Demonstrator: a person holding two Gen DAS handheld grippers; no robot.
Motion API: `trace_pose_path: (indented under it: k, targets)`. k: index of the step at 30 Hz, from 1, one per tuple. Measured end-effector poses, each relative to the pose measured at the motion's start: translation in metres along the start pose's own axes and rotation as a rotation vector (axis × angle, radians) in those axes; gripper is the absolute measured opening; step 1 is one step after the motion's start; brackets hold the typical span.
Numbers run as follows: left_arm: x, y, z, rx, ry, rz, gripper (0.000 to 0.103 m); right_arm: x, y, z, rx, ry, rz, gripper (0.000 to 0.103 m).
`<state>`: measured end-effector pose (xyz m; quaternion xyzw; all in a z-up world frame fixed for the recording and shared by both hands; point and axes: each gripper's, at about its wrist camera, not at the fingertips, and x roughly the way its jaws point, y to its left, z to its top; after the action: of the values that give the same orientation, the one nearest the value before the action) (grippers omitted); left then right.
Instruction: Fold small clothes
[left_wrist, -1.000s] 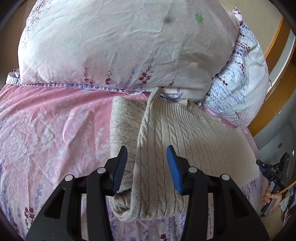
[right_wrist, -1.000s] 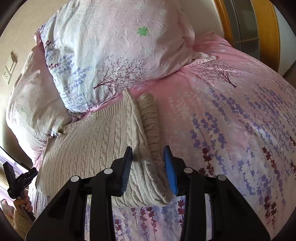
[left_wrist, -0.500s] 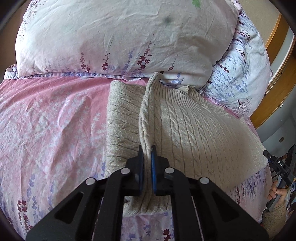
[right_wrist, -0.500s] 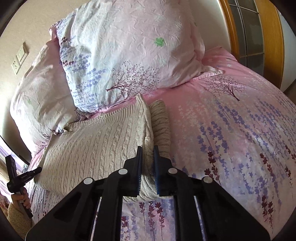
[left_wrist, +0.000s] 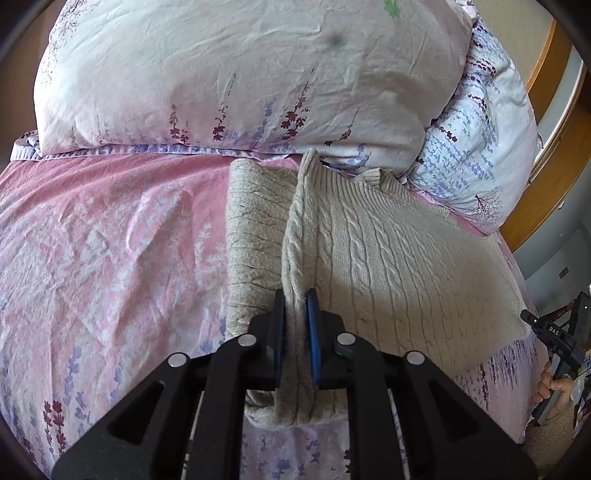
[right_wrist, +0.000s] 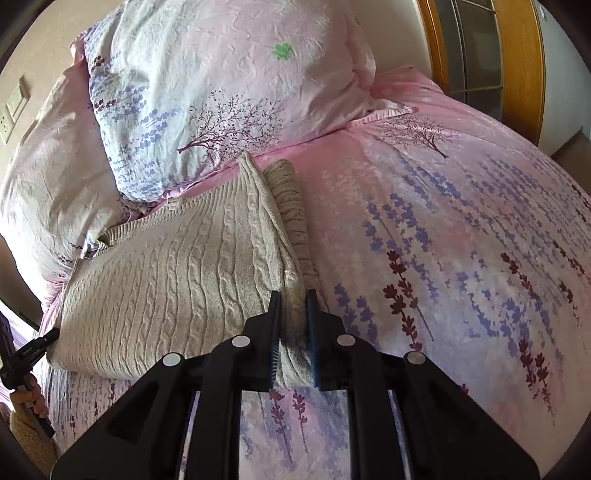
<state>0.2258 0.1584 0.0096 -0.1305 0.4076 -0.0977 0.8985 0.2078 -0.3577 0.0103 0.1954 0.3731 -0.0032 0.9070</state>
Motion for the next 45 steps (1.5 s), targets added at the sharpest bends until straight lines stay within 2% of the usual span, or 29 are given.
trace_pose_path:
  k: [1,3,6,7,10,14,19,22,25,32,38,45]
  targets:
    - [-0.005,-0.001,0.000,0.002,-0.016,0.014,0.017,-0.005,0.003,0.002,-0.006,-0.024,-0.008,0.019]
    - [-0.017,-0.005,0.000,0.018,-0.064,0.023,0.023,-0.016,0.012,0.003,-0.032,-0.076,-0.010,0.021]
    - [-0.029,-0.022,-0.001,0.061,-0.116,-0.015,0.037,-0.020,0.032,0.002,-0.098,-0.084,0.040,0.031]
    - [-0.029,-0.029,-0.001,0.081,-0.113,-0.028,0.039,-0.017,0.040,0.001,-0.124,-0.075,0.047,0.036]
    - [-0.018,-0.048,-0.003,0.129,-0.080,-0.040,0.042,-0.006,0.052,-0.004,-0.163,-0.044,0.036,0.037]
    - [0.007,-0.049,-0.009,0.122,-0.005,-0.017,0.042,0.020,0.045,-0.011,-0.148,0.071,-0.004,0.045]
    - [0.009,-0.046,-0.012,0.122,-0.003,-0.031,0.045,0.023,0.055,-0.015,-0.229,0.086,-0.054,0.051]
    - [-0.002,-0.038,-0.006,0.073,-0.035,-0.055,0.052,0.019,0.057,-0.009,-0.197,0.084,-0.033,0.055]
    - [-0.014,-0.017,0.005,-0.017,-0.078,-0.062,0.062,0.015,0.066,0.000,-0.206,0.051,-0.014,0.059]
    - [-0.002,0.031,0.024,-0.220,-0.023,-0.091,0.066,0.035,0.101,0.014,-0.269,0.039,-0.025,0.067]
    - [0.014,0.041,0.029,-0.280,0.029,-0.112,0.070,0.054,0.117,0.015,-0.296,0.049,-0.046,0.067]
    - [0.025,0.044,0.031,-0.323,0.038,-0.185,0.070,0.063,0.116,0.012,-0.315,0.055,-0.071,0.070]
